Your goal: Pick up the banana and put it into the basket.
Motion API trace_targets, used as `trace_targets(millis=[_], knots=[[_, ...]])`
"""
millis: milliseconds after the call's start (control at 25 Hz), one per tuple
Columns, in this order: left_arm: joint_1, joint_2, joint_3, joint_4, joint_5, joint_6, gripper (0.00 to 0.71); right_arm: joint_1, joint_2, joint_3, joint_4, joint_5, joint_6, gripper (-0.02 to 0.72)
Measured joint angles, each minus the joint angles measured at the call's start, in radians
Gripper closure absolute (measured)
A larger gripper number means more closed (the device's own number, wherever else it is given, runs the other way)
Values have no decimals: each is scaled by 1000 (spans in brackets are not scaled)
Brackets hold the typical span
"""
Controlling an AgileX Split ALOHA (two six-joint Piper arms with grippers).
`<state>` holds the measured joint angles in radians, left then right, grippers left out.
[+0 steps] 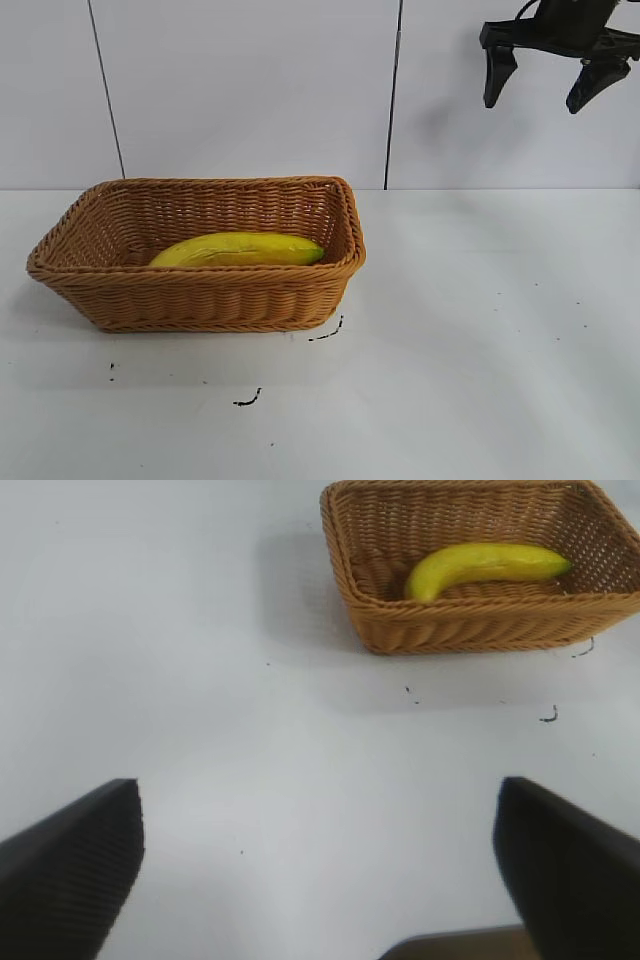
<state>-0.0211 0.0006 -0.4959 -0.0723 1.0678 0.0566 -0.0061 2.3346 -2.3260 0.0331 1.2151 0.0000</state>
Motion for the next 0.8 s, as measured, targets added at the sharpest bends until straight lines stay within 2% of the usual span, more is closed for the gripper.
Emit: trace_targets(millis=[320, 520, 800], knots=[[0, 0, 0, 0, 0, 0, 20, 8, -185, 295, 27, 0, -17, 13], [0, 0, 0, 0, 0, 0, 20, 8, -388, 584, 48, -1, -21, 17], [0, 0, 0, 0, 0, 0, 20, 8, -753, 1025, 48, 0, -57, 21]])
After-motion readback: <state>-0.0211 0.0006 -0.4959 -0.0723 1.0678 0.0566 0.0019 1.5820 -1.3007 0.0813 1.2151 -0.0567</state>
